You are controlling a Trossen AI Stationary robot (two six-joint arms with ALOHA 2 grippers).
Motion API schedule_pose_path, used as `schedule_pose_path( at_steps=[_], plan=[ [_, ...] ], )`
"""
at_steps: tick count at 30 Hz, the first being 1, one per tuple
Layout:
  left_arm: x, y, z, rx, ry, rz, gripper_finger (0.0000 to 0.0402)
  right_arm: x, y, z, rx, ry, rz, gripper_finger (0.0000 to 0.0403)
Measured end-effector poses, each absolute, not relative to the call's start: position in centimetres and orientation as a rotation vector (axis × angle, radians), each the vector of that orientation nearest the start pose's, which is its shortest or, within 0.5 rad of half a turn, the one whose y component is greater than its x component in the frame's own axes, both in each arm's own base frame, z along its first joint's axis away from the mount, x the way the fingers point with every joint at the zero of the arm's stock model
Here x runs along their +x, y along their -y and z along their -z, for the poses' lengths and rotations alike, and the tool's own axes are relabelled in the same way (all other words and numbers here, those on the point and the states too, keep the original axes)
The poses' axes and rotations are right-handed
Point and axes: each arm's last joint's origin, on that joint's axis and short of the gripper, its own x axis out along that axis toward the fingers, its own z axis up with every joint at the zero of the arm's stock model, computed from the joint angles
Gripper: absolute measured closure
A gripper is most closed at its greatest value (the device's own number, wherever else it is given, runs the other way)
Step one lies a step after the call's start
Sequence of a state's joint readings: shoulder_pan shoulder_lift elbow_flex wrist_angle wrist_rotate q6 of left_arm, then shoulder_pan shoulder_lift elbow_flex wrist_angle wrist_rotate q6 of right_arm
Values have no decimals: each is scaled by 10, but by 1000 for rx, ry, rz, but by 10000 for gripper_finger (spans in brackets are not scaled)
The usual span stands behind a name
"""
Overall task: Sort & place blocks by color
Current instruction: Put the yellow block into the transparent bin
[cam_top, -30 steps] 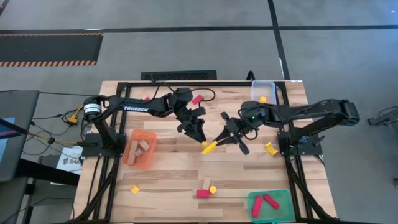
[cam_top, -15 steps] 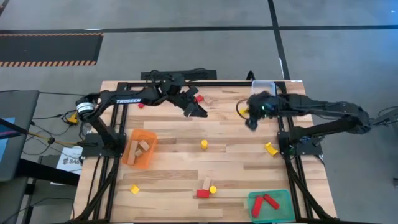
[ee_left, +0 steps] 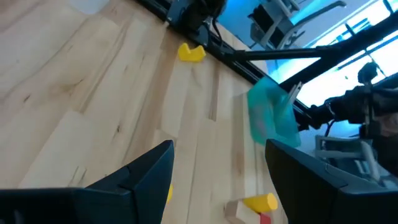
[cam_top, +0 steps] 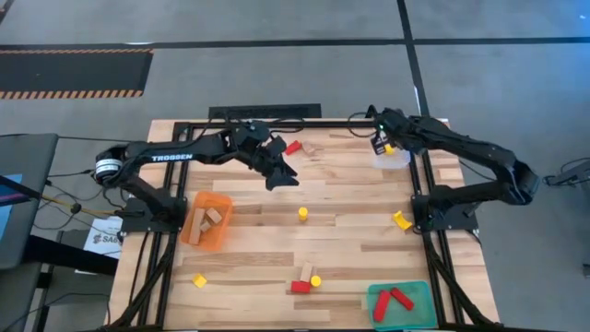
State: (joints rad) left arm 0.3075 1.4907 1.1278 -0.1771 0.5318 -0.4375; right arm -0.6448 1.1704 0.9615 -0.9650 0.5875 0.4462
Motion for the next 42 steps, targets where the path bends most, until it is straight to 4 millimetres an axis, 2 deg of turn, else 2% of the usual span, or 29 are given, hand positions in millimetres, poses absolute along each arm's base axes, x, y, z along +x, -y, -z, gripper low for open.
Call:
schedule_pose_path(
  at_steps=[6,9,15,20,25,31,34,38,40,42],
  plan=[
    [314,-76,-297,-620,-509,65,161,159,163,-251,410,-1042,1373,350],
    [315,-72,-298,-628,-510,75,161,162,172,-247,437,-1024,1355,334],
    [316,-63,-297,-625,-531,82,161,164,180,-243,454,-1006,1335,248],
    [316,-58,-296,-627,-550,85,161,158,182,-248,466,-994,1304,173],
    [316,-55,-293,-609,-582,92,161,158,167,-260,553,-927,1141,141],
    [316,-52,-292,-590,-590,101,161,168,133,-279,564,-818,1004,139],
    [316,-53,-292,-584,-587,85,161,173,124,-281,543,-810,978,140],
    [317,-53,-293,-583,-573,86,161,175,136,-269,550,-863,1041,174],
    [317,-53,-294,-586,-567,87,161,174,149,-259,559,-917,1078,214],
    [318,-51,-294,-589,-566,88,161,171,162,-250,589,-956,1105,272]
  ],
)
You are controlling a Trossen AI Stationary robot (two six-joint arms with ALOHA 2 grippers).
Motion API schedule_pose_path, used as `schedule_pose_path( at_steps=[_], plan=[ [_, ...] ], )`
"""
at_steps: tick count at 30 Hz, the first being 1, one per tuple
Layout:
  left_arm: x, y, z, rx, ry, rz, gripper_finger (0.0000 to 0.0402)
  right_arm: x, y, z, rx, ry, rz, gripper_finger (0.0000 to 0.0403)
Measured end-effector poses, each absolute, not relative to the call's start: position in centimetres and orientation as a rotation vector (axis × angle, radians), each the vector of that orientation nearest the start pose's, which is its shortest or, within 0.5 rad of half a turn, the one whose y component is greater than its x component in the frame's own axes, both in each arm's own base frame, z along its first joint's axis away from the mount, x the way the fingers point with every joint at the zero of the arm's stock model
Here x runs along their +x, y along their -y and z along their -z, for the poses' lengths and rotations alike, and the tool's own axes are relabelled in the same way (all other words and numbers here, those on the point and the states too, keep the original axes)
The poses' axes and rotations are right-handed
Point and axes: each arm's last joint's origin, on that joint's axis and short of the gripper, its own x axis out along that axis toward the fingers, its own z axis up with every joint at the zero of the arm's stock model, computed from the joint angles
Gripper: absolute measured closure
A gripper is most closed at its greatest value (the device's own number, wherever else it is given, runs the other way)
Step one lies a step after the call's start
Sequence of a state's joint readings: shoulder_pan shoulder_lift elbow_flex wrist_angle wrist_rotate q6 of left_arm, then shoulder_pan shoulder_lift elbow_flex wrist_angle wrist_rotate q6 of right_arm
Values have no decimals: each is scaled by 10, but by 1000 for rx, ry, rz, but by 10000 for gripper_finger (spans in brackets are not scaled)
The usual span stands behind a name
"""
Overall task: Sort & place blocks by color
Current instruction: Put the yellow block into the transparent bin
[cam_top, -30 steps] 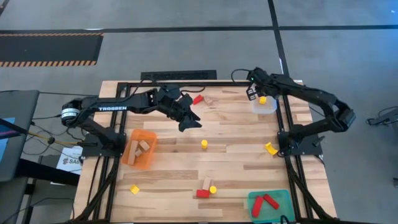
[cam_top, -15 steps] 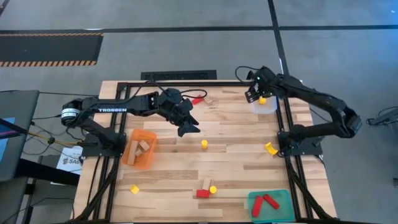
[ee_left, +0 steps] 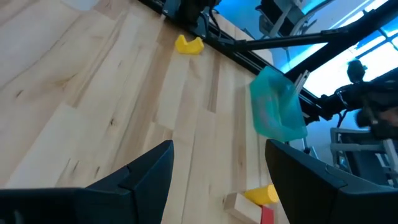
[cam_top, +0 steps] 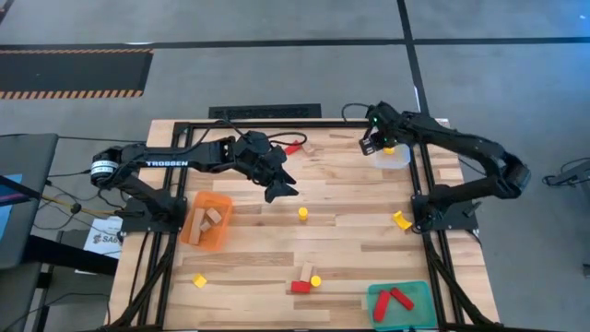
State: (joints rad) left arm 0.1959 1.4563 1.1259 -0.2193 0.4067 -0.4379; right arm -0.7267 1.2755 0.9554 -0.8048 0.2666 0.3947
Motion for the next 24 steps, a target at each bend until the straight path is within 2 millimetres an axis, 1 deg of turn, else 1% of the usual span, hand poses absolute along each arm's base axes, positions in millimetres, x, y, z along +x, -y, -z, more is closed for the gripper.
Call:
schedule_pose_path(
  at_steps=[2,3,4,7,9,11,16,24],
  plan=[
    [318,-49,-294,-588,-568,95,161,166,175,-242,621,-994,1121,343],
    [318,-47,-294,-587,-570,101,161,164,179,-240,625,-1002,1125,371],
    [318,-45,-294,-586,-571,107,161,162,183,-239,623,-1001,1133,385],
    [319,-41,-294,-582,-576,122,161,157,193,-237,640,-982,1160,384],
    [319,-39,-294,-589,-579,125,162,155,199,-234,654,-981,1163,392],
    [319,-38,-294,-597,-580,123,162,152,204,-229,673,-997,1146,398],
    [319,-38,-294,-614,-581,114,162,148,215,-217,703,-1049,1158,397],
    [319,-39,-294,-625,-582,110,162,144,218,-222,659,-1026,1187,400]
  ],
)
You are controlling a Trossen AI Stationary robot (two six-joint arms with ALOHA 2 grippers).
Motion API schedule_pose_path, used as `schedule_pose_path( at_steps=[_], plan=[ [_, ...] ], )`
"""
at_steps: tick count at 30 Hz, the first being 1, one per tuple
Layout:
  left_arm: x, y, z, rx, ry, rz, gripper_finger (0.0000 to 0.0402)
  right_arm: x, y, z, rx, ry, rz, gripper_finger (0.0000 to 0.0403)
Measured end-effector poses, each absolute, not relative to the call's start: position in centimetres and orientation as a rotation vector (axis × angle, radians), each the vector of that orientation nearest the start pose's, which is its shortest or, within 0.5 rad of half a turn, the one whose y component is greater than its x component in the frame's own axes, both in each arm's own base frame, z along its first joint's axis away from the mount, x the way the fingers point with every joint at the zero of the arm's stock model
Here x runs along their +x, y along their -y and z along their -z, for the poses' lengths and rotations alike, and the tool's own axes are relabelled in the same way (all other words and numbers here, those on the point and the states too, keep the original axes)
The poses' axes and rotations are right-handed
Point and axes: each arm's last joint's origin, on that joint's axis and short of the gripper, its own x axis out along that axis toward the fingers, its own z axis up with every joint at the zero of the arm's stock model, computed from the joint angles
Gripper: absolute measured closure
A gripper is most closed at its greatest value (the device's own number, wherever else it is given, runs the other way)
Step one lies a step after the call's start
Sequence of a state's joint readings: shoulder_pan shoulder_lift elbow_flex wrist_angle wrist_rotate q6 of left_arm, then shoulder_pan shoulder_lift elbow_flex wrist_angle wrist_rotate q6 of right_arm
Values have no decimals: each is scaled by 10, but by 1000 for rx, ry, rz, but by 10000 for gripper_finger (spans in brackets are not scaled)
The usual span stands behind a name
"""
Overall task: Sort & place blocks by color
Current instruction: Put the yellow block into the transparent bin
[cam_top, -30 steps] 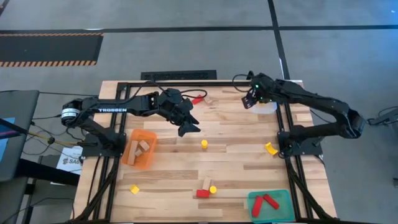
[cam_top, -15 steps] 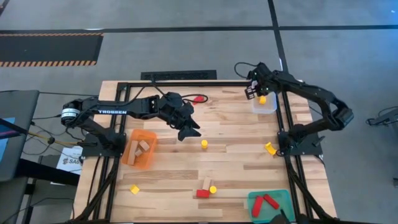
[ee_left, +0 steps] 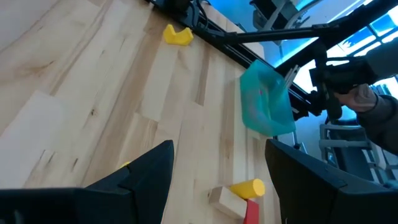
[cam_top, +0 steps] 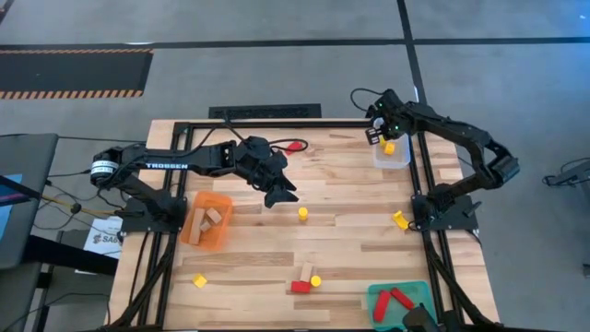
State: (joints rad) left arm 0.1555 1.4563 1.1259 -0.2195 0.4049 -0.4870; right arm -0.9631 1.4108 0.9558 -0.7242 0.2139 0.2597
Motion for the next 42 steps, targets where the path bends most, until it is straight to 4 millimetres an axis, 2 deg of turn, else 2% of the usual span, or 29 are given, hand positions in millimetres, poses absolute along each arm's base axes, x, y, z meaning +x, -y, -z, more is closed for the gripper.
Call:
schedule_pose_path(
  at_steps=[14,42],
  plan=[
    [319,-39,-294,-620,-580,102,162,135,227,-215,671,-1055,1242,401],
    [319,-39,-294,-594,-578,108,162,139,228,-214,669,-1038,1204,401]
  ],
)
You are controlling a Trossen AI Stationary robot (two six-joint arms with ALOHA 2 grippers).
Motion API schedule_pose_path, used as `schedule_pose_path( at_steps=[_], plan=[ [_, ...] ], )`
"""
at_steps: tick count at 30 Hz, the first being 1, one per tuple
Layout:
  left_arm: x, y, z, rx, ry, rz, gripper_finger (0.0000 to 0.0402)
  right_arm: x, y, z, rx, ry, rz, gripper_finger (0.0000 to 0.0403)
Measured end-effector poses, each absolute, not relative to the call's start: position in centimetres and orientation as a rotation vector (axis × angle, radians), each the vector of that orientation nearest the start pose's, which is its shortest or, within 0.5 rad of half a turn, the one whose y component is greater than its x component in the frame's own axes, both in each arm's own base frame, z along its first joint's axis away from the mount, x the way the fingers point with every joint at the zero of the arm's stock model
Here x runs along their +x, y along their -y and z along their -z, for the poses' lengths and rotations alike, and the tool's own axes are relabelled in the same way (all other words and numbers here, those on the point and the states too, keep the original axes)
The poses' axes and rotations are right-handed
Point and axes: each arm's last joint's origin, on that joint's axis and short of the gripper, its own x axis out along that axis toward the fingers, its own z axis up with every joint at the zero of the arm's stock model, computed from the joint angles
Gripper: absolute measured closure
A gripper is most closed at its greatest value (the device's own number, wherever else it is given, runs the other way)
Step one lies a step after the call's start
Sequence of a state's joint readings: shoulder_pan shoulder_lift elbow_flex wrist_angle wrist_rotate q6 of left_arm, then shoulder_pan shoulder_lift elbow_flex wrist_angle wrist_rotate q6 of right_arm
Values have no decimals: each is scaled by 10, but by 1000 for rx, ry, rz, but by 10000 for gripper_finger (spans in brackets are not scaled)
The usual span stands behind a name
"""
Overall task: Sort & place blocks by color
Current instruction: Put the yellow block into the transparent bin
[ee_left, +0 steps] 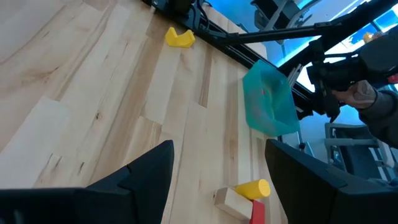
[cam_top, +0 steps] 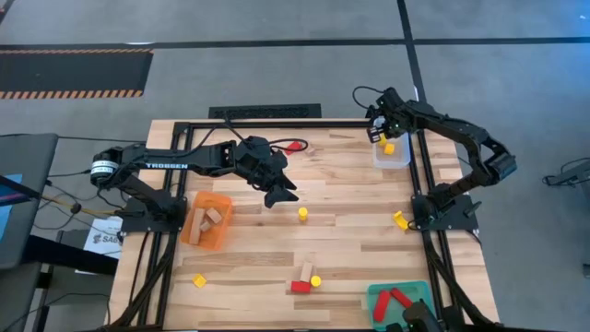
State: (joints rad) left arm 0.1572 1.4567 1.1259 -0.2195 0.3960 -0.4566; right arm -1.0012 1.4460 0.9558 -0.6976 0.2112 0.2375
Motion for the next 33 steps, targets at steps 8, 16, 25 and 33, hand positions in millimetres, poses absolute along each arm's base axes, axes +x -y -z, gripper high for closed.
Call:
schedule_pose_path(
  at_steps=[8,16,25,33],
  plan=[
    [319,-40,-294,-590,-577,108,162,139,229,-214,686,-1025,1176,401],
    [319,-40,-294,-589,-576,105,162,139,239,-202,696,-1071,1192,401],
    [319,-40,-294,-590,-576,104,162,138,238,-201,691,-1083,1203,401],
    [319,-40,-293,-589,-576,99,162,138,239,-204,704,-1085,1217,401]
  ],
)
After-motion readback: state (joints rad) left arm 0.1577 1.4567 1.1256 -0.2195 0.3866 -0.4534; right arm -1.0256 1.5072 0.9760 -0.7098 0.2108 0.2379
